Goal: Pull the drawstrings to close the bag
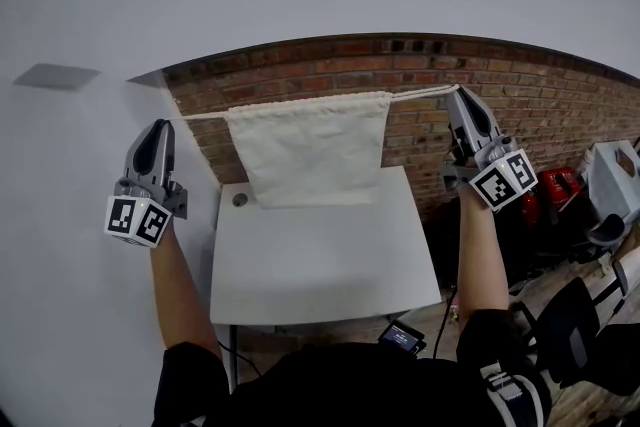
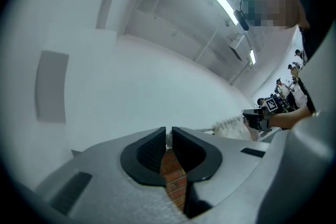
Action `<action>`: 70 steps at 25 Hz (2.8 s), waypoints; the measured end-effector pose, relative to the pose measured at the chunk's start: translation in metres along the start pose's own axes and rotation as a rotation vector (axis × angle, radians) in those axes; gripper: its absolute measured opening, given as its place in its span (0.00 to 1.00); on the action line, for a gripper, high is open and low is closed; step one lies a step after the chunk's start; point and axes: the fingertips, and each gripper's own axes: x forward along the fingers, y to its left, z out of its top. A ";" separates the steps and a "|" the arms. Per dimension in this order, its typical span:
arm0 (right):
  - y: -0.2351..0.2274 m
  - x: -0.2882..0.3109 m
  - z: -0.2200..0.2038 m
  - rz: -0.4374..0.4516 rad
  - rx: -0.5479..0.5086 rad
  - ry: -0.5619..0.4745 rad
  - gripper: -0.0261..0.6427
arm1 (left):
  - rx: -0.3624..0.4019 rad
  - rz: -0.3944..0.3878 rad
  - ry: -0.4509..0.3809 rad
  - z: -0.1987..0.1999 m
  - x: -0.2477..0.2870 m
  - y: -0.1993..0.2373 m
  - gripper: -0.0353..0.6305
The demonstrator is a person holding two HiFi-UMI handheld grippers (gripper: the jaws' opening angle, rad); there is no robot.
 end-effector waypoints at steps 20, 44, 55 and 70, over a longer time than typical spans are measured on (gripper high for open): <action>0.015 0.001 -0.003 -0.085 0.101 -0.090 0.08 | -0.064 0.101 -0.081 -0.013 -0.038 0.064 0.12; 0.010 -0.016 -0.005 -0.125 0.168 -0.132 0.08 | -0.112 0.136 -0.113 -0.010 -0.055 0.081 0.12; 0.006 -0.019 -0.007 -0.128 0.200 -0.154 0.08 | -0.128 0.152 -0.131 -0.015 -0.055 0.087 0.12; -0.012 -0.031 -0.012 -0.146 0.285 -0.194 0.08 | -0.152 0.163 -0.142 -0.019 -0.056 0.094 0.12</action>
